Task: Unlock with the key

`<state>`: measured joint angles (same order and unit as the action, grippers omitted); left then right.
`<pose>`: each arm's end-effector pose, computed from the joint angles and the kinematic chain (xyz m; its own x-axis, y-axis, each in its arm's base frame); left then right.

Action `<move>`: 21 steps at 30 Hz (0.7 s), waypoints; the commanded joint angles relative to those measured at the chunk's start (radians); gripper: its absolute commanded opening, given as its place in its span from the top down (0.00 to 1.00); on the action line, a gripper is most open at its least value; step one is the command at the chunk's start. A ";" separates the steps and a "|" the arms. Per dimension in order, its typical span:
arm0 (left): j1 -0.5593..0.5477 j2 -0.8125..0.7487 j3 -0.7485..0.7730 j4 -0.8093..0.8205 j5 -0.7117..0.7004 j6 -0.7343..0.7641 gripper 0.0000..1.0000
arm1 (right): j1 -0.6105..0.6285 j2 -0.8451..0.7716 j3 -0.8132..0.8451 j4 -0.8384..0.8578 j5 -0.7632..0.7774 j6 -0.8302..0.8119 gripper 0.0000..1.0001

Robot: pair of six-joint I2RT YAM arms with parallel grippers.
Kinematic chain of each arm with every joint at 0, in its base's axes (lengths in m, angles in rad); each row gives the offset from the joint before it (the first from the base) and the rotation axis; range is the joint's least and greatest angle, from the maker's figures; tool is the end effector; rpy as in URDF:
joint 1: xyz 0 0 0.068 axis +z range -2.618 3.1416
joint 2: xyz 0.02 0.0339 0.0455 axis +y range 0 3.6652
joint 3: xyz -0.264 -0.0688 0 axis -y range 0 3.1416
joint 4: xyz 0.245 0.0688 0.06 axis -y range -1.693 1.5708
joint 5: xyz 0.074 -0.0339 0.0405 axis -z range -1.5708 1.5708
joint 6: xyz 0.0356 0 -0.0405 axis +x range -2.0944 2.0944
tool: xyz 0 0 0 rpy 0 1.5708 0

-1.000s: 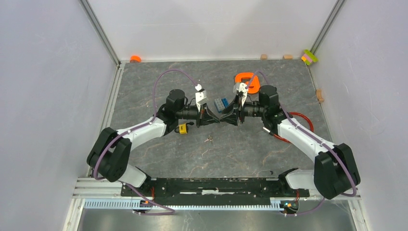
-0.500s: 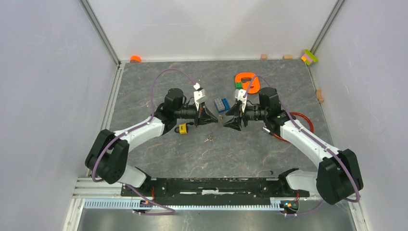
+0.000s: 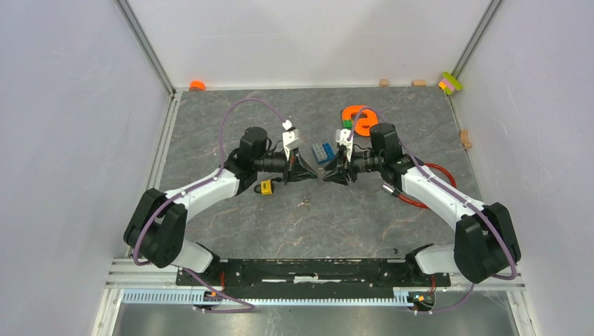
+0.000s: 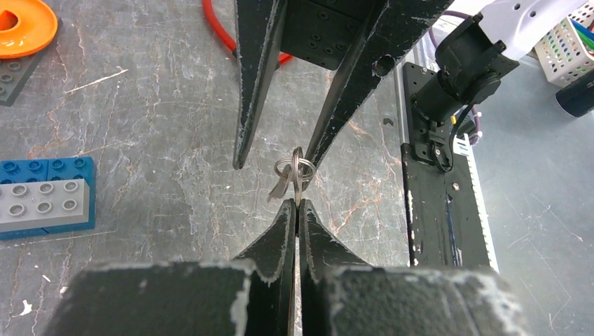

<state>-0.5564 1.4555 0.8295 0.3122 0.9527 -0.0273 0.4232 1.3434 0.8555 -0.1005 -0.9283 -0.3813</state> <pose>0.2507 -0.1901 0.2516 -0.2883 0.1607 -0.9439 0.9568 0.0871 -0.2774 0.2475 0.1428 0.2559 -0.1522 -0.3131 -0.9374 -0.9803 0.1684 0.1029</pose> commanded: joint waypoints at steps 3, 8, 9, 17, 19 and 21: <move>0.004 -0.020 0.042 -0.007 0.032 0.003 0.98 | 0.018 0.019 0.054 0.013 -0.044 0.006 0.61; 0.004 -0.019 0.043 -0.011 0.028 0.009 0.98 | 0.033 0.031 0.059 0.019 -0.056 0.021 0.85; 0.004 -0.019 0.044 -0.014 0.026 0.011 0.98 | 0.034 0.032 0.059 0.020 -0.061 0.023 0.92; 0.045 0.063 0.155 -0.083 -0.029 -0.047 0.75 | 0.032 0.061 0.041 0.187 -0.178 0.271 1.00; 0.065 0.100 0.203 -0.121 -0.025 -0.056 0.57 | 0.029 0.064 0.006 0.342 -0.199 0.425 1.00; 0.077 0.097 0.204 -0.122 -0.053 -0.045 0.34 | 0.024 0.058 -0.045 0.532 -0.205 0.604 1.00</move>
<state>-0.5095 1.5303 0.9722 0.2115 0.9482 -0.0536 0.4431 1.4063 0.8597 0.0780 -1.0328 -0.1097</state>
